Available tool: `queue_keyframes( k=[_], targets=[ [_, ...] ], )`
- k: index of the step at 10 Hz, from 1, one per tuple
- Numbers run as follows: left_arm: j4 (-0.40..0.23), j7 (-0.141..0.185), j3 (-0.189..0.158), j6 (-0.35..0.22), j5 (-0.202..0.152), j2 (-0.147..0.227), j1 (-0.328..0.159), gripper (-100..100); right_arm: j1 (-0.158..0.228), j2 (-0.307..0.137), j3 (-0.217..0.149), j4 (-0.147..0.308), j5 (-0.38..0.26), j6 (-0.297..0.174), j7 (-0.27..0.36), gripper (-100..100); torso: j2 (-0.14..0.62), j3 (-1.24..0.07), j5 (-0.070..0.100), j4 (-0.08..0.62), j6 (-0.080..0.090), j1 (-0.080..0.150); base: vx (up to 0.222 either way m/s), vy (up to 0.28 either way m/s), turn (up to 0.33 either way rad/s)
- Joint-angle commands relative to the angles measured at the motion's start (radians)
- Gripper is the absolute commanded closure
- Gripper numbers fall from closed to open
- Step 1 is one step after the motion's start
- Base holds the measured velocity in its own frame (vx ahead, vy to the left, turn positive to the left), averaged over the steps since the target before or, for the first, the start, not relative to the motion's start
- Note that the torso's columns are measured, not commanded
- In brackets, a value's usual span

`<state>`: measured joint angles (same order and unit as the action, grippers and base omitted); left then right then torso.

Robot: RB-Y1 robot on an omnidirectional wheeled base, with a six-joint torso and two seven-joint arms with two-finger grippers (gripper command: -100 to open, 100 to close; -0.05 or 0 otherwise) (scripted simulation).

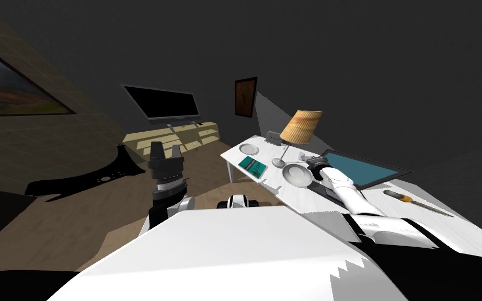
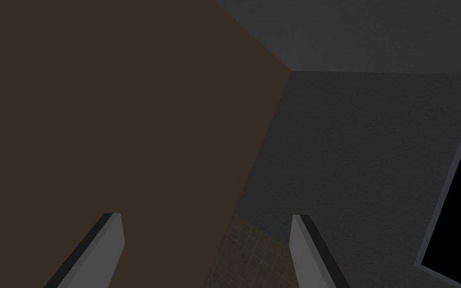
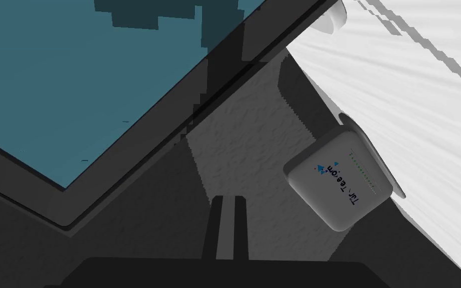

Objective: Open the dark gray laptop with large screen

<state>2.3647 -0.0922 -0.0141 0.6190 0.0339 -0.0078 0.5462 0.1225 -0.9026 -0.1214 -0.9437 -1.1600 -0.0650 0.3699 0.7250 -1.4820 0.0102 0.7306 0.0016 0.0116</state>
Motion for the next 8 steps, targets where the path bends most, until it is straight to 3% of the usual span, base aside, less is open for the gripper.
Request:
queue_keyframes(
  k=[1,2,3,4,5,6,7,8],
  targets=[
    [0.0,0.0,0.0,0.0,0.0,0.0,0.0,0,-0.035,0.066,-0.022,-0.065,0.015,0.043,0.085,100,0.0,0.001,0.003,-0.002,-0.003,0.001,0.082,-0.021,-0.101],
    [0.0,0.0,0.0,0.0,0.0,0.0,0.0,0,-0.035,0.066,0.005,-0.105,0.049,0.043,0.11,100,0.002,0.002,0.006,-0.002,-0.008,0.002,0.011,-0.018,-0.011],
    [0.0,0.0,0.0,0.0,0.0,0.0,-0.001,0,-0.035,0.066,0.005,-0.109,0.089,0.043,0.119,100,0.001,0.002,0.005,-0.002,-0.013,-0.001,-0.018,-0.026,0.013],
    [0.0,0.0,0.0,0.0,0.0,0.0,-0.001,0,-0.035,0.066,0.005,-0.109,0.089,0.043,0.119,100,0.0,0.002,0.005,-0.003,-0.013,-0.005,-0.016,-0.01,0.043],
    [0.0,0.0,0.0,0.0,0.0,0.0,-0.001,0,-0.069,0.108,-0.058,-0.159,0.105,0.09,0.17,100,-0.001,0.001,0.004,-0.003,-0.01,-0.006,0.117,-0.026,-0.31],
    [0.0,0.0,0.0,0.0,0.0,0.0,0.0,0,-0.069,0.132,-0.077,-0.194,0.105,0.104,0.191,100,-0.003,-0.001,-0.001,-0.001,-0.002,-0.006,0.159,-0.021,-0.317],
    [0.0,0.0,0.0,0.0,0.0,0.0,0.0,0,-0.069,0.171,-0.1,-0.212,0.105,0.134,0.225,100,0.002,0.0,-0.005,0.002,-0.004,-0.008,0.098,-0.003,-0.068],
    [0.0,0.0,0.0,0.0,0.0,0.0,0.0,0,-0.069,0.193,-0.1,-0.212,0.105,0.148,0.248,100,0.005,0.003,-0.004,0.003,-0.009,-0.009,0.034,-0.012,0.018]
  ],
)
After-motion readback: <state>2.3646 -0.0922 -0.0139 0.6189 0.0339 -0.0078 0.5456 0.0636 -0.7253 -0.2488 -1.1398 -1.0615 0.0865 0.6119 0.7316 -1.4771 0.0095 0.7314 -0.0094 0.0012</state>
